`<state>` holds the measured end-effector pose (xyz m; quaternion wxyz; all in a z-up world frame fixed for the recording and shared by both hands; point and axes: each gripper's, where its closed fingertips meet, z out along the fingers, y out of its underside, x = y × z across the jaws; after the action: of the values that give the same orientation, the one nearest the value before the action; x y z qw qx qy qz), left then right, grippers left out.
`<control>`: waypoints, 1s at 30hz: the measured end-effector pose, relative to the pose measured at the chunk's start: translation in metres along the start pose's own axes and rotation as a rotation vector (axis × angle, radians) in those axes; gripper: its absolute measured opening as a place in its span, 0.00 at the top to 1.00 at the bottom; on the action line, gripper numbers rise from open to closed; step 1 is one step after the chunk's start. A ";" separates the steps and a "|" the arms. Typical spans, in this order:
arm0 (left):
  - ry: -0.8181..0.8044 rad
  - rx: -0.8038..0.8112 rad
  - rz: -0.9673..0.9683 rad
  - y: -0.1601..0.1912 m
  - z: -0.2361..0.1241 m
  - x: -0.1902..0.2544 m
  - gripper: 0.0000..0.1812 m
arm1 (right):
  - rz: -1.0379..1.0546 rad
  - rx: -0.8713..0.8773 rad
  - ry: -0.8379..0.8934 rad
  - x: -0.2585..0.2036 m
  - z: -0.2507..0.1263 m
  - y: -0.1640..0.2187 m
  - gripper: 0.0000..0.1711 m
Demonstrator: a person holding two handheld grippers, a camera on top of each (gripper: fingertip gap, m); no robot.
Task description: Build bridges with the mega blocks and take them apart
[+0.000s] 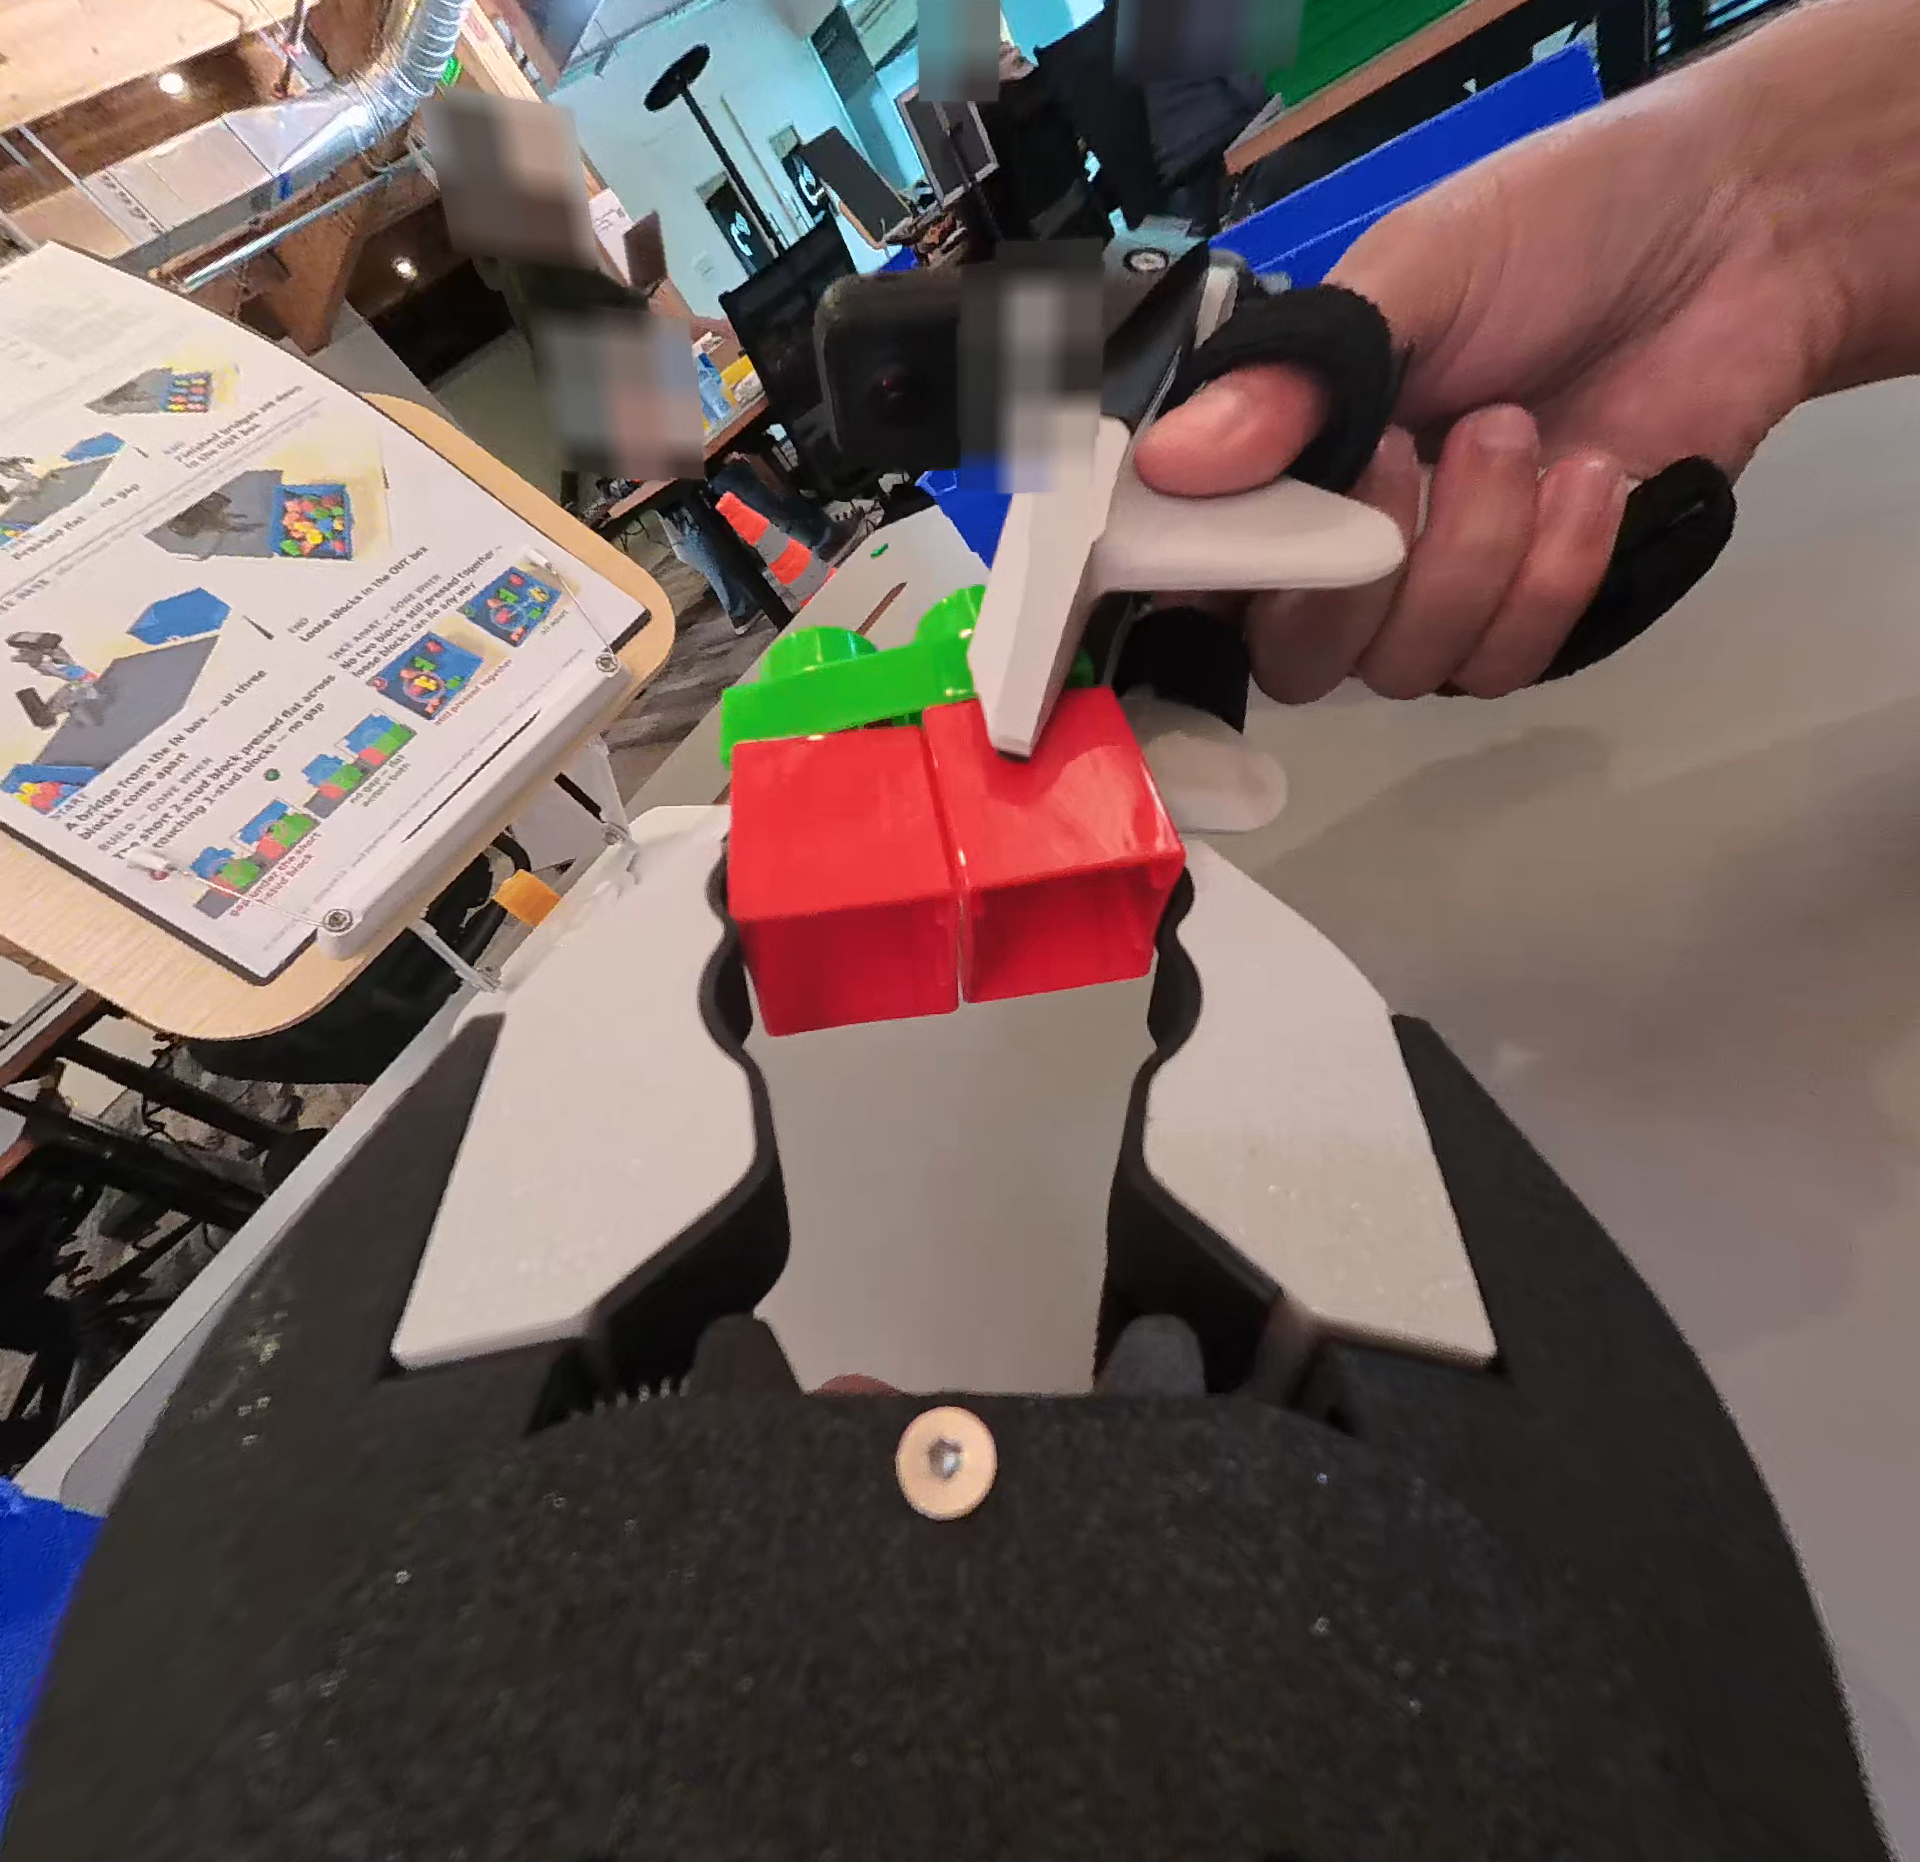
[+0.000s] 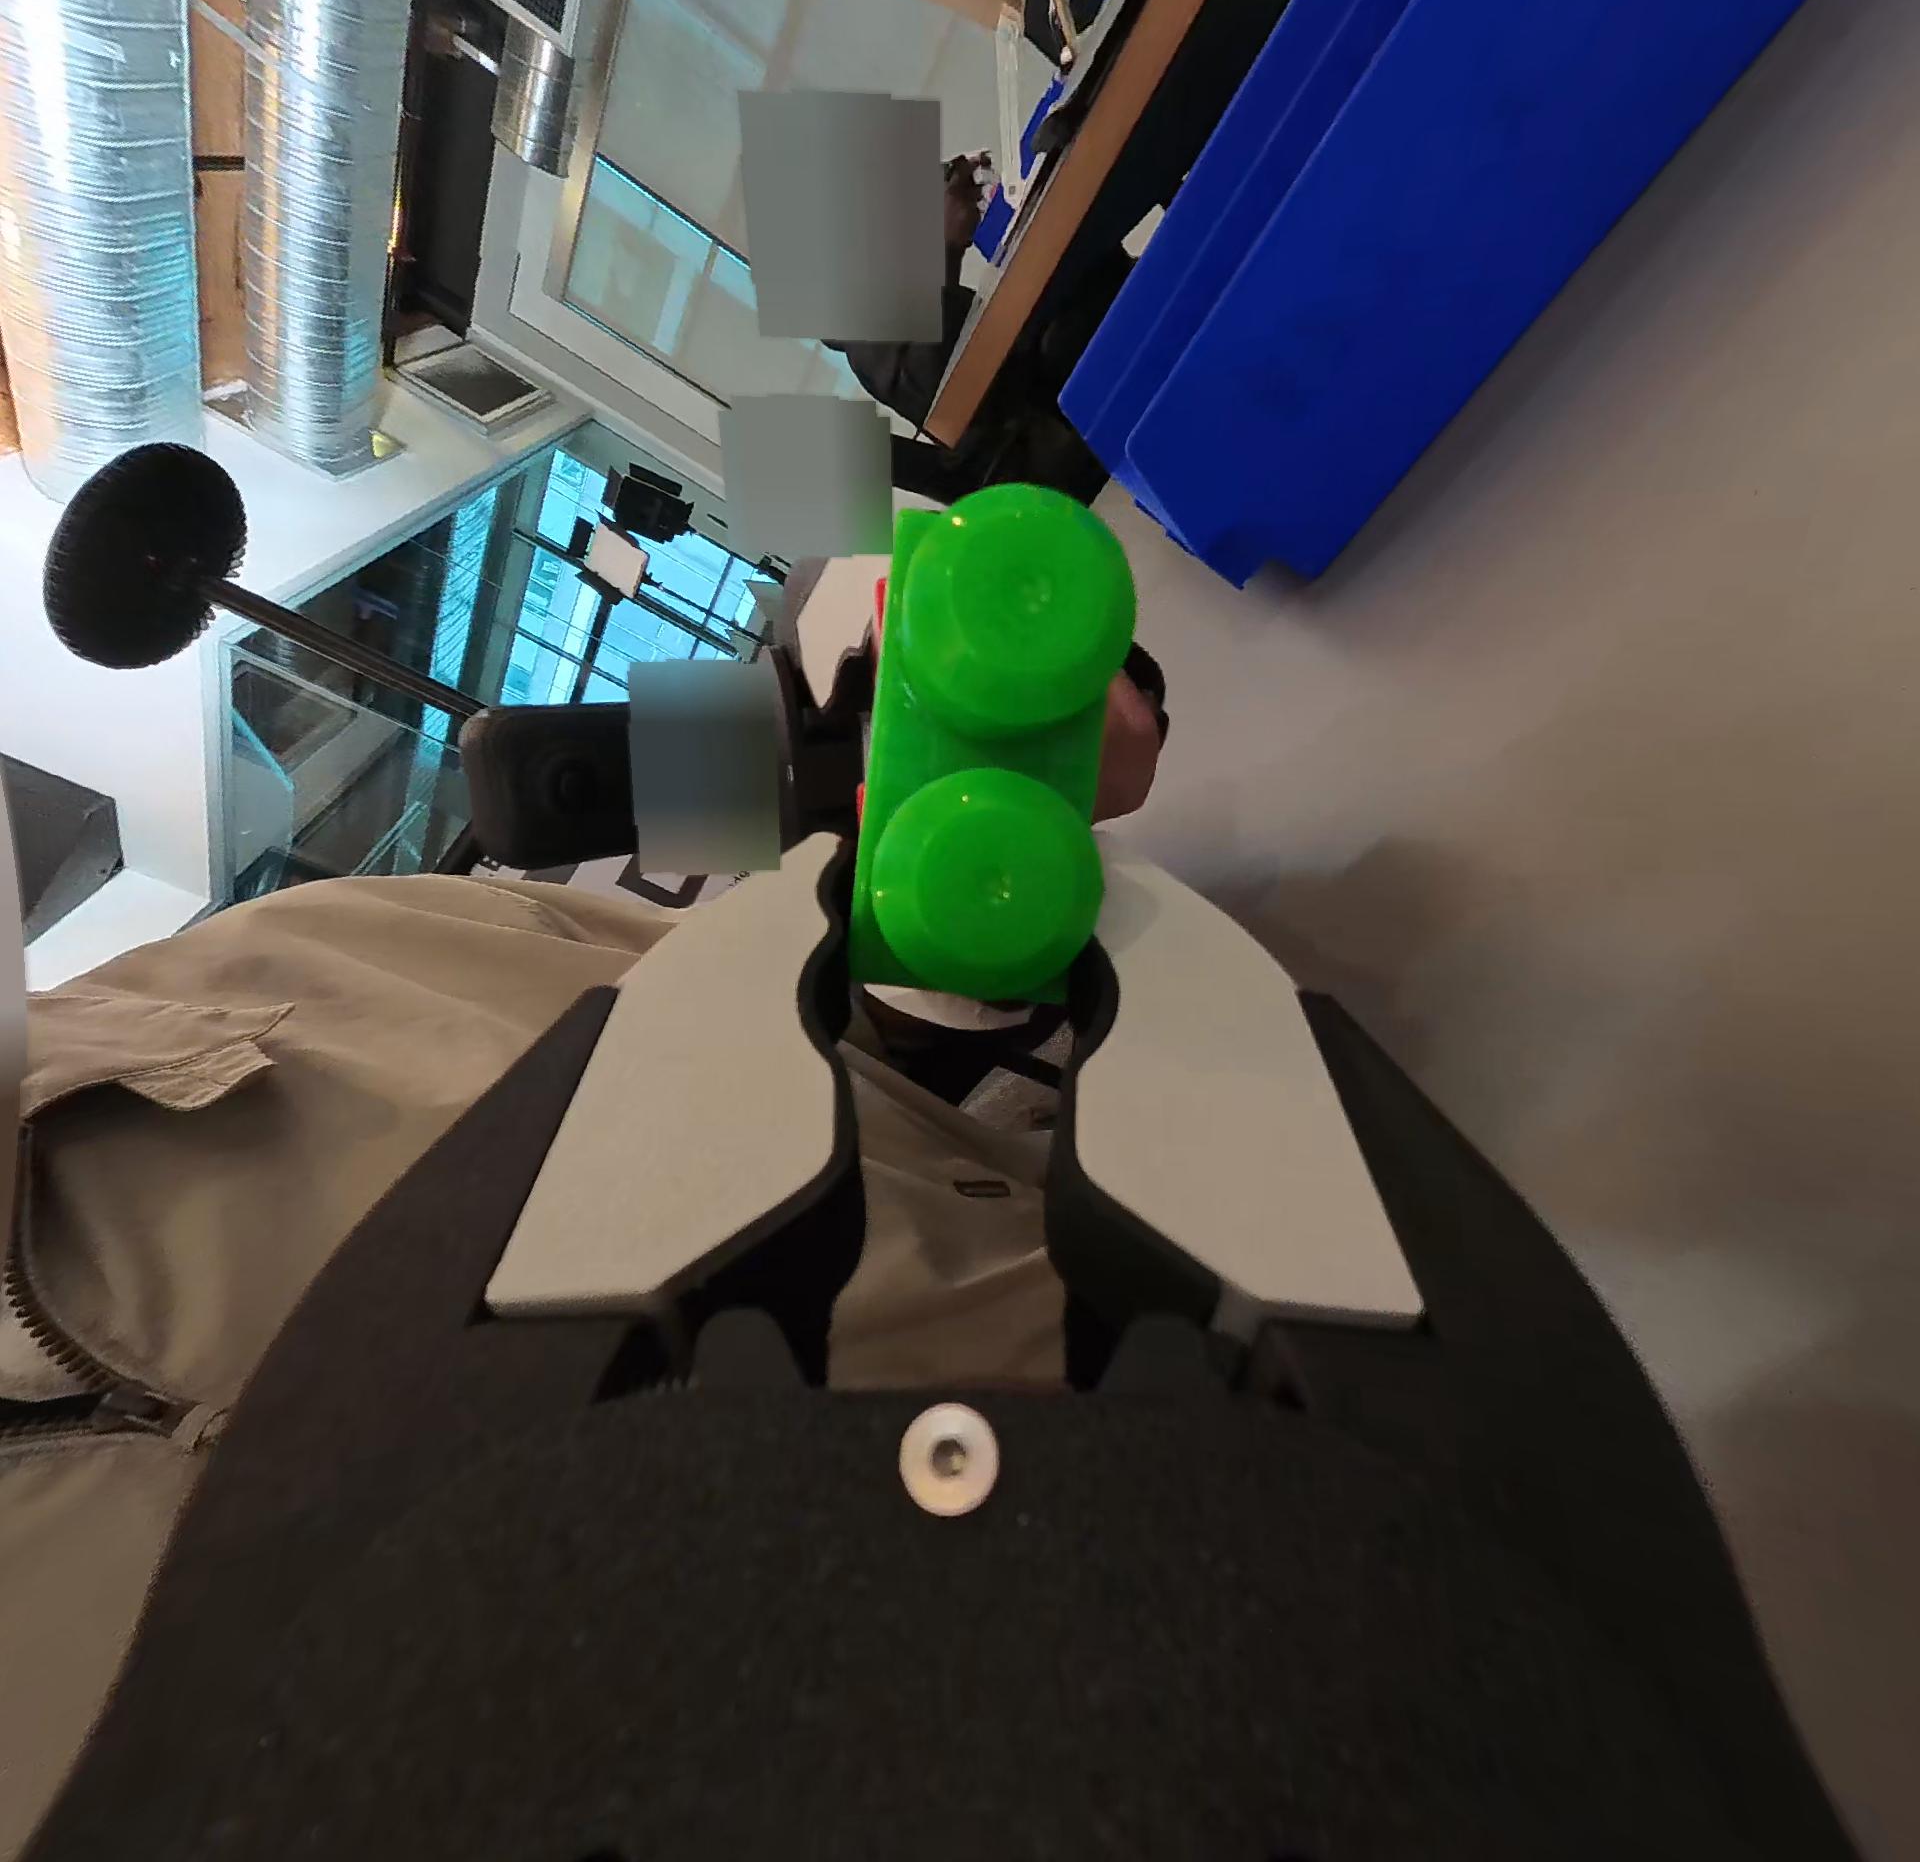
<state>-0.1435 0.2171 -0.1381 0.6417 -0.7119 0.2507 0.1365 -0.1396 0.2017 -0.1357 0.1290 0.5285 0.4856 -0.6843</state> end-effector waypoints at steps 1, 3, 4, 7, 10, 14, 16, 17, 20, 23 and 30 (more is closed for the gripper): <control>0.002 -0.001 -0.001 0.000 0.000 0.000 0.59 | -0.001 -0.005 0.000 0.000 0.000 0.000 0.78; -0.004 0.004 0.005 -0.001 -0.001 -0.001 0.59 | -0.014 0.001 0.006 -0.001 0.000 -0.001 0.77; -0.006 0.007 0.002 -0.002 -0.001 -0.001 0.59 | -0.018 0.002 0.004 -0.002 0.000 -0.001 0.77; -0.027 0.028 -0.018 -0.005 -0.003 -0.006 0.59 | -0.019 0.006 -0.012 -0.004 0.000 -0.004 0.72; -0.039 0.030 -0.018 -0.005 -0.004 -0.009 0.59 | -0.040 0.015 -0.023 -0.007 -0.002 -0.006 0.74; -0.025 0.042 -0.060 -0.005 -0.006 -0.011 0.59 | -0.079 0.024 -0.018 -0.009 -0.013 -0.009 0.73; -0.022 0.051 -0.069 -0.006 -0.009 -0.012 0.59 | -0.103 0.024 -0.010 -0.010 -0.026 -0.013 0.74; -0.014 0.053 -0.067 -0.006 -0.011 -0.012 0.59 | -0.127 0.025 -0.009 -0.010 -0.037 -0.016 0.81; 0.021 0.055 -0.038 -0.008 -0.015 -0.004 0.59 | -0.224 0.029 0.023 -0.015 -0.062 -0.031 1.00; 0.088 0.058 -0.035 -0.007 -0.013 0.007 0.59 | -0.413 -0.086 0.075 -0.019 -0.056 -0.023 1.00; 0.267 0.076 -0.159 -0.008 -0.008 0.014 0.59 | -0.834 -0.189 0.127 -0.019 -0.052 -0.012 1.00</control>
<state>-0.1291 0.2074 -0.1376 0.6378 -0.7166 0.2817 -0.0200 -0.1090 0.2430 -0.1118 -0.1406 0.3138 0.7252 -0.5965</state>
